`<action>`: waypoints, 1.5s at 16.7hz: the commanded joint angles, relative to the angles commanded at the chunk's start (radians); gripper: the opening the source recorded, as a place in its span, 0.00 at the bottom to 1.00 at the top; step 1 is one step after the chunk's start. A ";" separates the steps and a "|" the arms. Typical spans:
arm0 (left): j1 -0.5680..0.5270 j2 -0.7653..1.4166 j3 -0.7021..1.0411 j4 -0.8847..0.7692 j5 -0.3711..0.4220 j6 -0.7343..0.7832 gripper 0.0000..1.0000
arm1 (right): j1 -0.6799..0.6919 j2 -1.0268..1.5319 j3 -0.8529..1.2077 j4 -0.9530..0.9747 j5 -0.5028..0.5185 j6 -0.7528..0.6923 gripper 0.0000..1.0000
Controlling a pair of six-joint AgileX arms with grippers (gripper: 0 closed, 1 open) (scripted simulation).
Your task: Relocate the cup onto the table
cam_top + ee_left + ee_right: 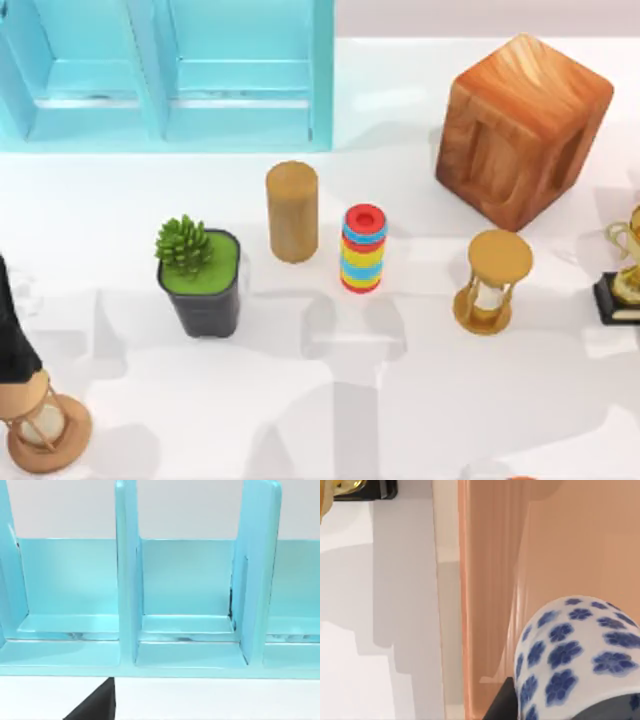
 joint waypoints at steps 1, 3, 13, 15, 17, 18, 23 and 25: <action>0.000 0.000 0.000 0.000 0.000 0.000 1.00 | 0.000 0.000 0.000 0.000 0.000 0.000 0.00; 0.000 0.000 0.000 0.000 0.000 0.000 1.00 | -0.003 0.005 -0.002 0.002 -0.001 0.002 0.00; 0.000 0.000 0.000 0.000 0.000 0.000 1.00 | 0.374 0.096 0.340 -0.045 -0.033 0.418 0.00; 0.000 0.000 0.000 0.000 0.000 0.000 1.00 | 0.507 0.156 0.400 -0.071 -0.035 0.542 0.00; 0.000 0.000 0.000 0.000 0.000 0.000 1.00 | 0.641 0.222 0.449 -0.094 -0.032 0.667 0.00; 0.000 0.000 0.000 0.000 0.000 0.000 1.00 | 0.706 0.256 0.470 -0.104 -0.028 0.729 0.00; 0.000 0.000 0.000 0.000 0.000 0.000 1.00 | 0.972 0.402 0.554 -0.126 -0.006 0.983 0.00; 0.000 0.000 0.000 0.000 0.000 0.000 1.00 | 1.033 0.441 0.577 -0.125 0.000 1.040 0.00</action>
